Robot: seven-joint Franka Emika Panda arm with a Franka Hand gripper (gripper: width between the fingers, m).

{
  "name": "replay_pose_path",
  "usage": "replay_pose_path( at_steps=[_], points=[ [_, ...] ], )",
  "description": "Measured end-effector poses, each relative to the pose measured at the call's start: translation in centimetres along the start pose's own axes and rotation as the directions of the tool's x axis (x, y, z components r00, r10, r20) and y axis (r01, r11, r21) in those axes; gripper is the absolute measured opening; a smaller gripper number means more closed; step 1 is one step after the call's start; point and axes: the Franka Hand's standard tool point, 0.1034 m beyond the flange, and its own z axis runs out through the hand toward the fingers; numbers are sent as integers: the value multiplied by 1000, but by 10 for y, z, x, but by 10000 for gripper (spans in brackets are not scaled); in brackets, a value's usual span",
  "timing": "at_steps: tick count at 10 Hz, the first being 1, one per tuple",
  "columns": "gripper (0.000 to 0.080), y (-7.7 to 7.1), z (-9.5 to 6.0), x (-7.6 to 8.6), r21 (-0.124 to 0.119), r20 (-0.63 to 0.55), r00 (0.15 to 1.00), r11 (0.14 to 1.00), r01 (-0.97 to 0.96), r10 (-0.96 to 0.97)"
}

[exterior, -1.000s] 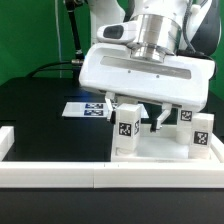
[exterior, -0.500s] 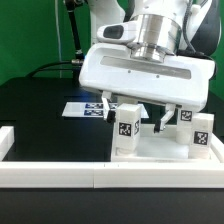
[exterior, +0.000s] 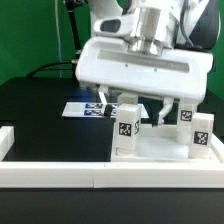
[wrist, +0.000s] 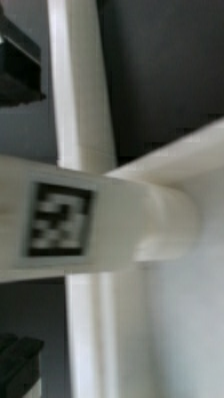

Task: Assemble square table

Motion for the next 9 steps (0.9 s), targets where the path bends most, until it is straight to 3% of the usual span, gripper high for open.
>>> replay_pose_path(
  at_steps=[2, 3, 6, 8, 9],
  points=[
    [649, 4, -13, 17, 31, 26, 999, 999, -20, 19],
    [649, 13, -19, 29, 49, 16, 1000, 999, -10, 10],
    [649, 22, -17, 33, 92, 282, 958, 993, -73, 44],
    [649, 21, -15, 28, 91, 406, 913, 992, -88, 44],
    [649, 18, -13, 22, 78, 470, 882, 993, -87, 41]
  ],
)
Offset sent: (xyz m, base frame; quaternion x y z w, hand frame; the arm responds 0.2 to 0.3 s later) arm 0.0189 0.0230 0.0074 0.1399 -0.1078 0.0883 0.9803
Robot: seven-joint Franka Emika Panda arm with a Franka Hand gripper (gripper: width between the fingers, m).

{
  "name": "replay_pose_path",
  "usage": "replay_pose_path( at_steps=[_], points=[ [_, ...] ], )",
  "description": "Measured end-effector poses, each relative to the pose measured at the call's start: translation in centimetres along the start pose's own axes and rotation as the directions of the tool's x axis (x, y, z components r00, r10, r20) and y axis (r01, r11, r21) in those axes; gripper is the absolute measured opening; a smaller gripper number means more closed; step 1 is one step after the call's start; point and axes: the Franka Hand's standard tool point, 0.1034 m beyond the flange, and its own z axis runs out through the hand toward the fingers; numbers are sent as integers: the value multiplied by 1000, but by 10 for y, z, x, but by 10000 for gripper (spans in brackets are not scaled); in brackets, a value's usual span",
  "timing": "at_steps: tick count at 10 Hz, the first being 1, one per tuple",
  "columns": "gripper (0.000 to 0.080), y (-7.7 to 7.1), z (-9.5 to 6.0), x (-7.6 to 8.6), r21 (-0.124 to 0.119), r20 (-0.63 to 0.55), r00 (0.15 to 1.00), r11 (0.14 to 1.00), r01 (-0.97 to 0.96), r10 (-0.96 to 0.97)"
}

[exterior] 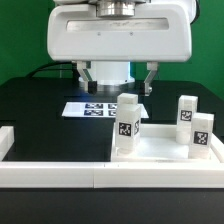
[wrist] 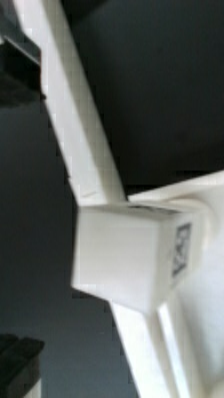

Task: Assemble square table

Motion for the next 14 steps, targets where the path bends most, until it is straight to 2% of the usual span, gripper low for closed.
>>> replay_pose_path(
  at_steps=[2, 5, 8, 10, 11, 12, 13, 14],
  points=[
    [649, 0, 1, 0, -8, 54, 998, 1000, -12, 13],
    [649, 0, 3, 0, -8, 48, 999, 1000, -17, 17],
    [649, -2, 19, -1, -17, 59, 997, 999, -45, 46],
    [649, 0, 22, -1, -23, 62, 997, 999, -48, 50],
    [523, 0, 23, -2, -23, 62, 997, 999, -48, 50],
    [523, 0, 23, -2, -24, 62, 996, 998, -62, 63],
    [384, 0, 23, -2, -25, 62, 995, 997, -73, 74],
    [288, 0, 23, -1, -25, 61, 995, 997, -73, 74]
  ],
)
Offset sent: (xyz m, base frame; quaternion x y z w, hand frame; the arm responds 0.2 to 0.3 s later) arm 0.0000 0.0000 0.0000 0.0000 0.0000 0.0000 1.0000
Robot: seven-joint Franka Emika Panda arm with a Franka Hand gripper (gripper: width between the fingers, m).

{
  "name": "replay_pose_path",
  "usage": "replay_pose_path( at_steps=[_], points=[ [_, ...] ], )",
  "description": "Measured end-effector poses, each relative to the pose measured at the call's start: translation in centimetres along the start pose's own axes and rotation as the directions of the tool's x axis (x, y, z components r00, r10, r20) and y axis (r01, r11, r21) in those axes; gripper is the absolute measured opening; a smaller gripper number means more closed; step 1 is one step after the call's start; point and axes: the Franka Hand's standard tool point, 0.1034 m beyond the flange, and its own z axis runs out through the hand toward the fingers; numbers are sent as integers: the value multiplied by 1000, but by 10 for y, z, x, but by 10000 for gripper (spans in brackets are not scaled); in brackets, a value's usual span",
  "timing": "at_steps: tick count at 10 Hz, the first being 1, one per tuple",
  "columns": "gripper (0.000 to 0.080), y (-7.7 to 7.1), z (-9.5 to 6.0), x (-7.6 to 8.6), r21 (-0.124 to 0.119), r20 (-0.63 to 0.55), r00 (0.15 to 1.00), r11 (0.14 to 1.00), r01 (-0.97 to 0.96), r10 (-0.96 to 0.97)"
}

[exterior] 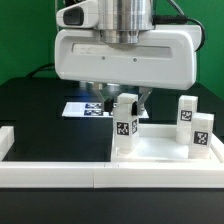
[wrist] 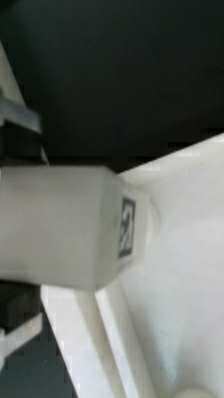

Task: Assemble square table

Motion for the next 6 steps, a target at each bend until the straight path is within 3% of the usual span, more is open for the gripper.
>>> replay_pose_path(
  at_steps=[3, 5, 6],
  points=[
    [288, 0, 0, 0, 1, 1, 982, 982, -187, 187],
    [288, -3, 1, -2, 3, -4, 902, 902, -431, 431],
    [288, -6, 2, 0, 43, 9, 802, 801, -598, 598]
  ],
)
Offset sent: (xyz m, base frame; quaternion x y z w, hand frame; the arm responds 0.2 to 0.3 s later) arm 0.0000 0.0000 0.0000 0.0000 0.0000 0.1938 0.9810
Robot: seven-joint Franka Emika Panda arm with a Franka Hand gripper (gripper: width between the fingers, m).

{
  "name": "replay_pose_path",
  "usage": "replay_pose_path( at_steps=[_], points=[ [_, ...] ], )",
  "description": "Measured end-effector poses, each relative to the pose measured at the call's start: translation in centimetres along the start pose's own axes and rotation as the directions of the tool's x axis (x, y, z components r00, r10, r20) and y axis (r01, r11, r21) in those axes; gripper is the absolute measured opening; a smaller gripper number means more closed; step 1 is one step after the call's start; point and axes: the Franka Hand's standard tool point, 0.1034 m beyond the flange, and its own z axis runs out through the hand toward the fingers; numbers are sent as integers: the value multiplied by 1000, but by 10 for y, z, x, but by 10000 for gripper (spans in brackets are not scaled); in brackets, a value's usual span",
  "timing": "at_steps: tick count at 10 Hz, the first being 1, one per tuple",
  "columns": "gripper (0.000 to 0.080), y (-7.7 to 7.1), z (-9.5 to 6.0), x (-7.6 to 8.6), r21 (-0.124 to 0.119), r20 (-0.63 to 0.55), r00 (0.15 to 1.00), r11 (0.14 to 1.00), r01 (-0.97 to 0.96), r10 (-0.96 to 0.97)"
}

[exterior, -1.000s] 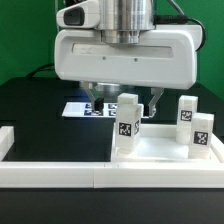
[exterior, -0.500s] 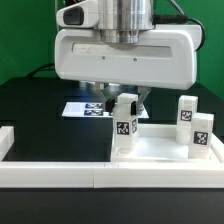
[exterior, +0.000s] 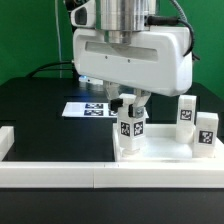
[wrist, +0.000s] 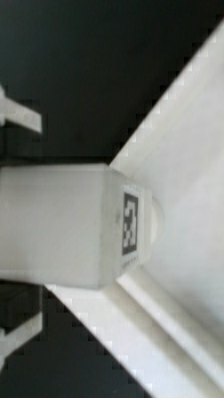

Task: Assemble square table

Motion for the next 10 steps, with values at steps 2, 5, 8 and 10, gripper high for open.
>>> replay_pose_path(
  at_steps=[2, 5, 8, 10],
  points=[
    [288, -1, 2, 3, 100, 30, 953, 948, -304, 302],
    [289, -2, 1, 0, 71, 70, 815, 812, -579, 575],
    [295, -2, 2, -1, 67, 71, 804, 801, -595, 591],
    [506, -1, 1, -5, 20, 45, 904, 904, -427, 425]
  ],
)
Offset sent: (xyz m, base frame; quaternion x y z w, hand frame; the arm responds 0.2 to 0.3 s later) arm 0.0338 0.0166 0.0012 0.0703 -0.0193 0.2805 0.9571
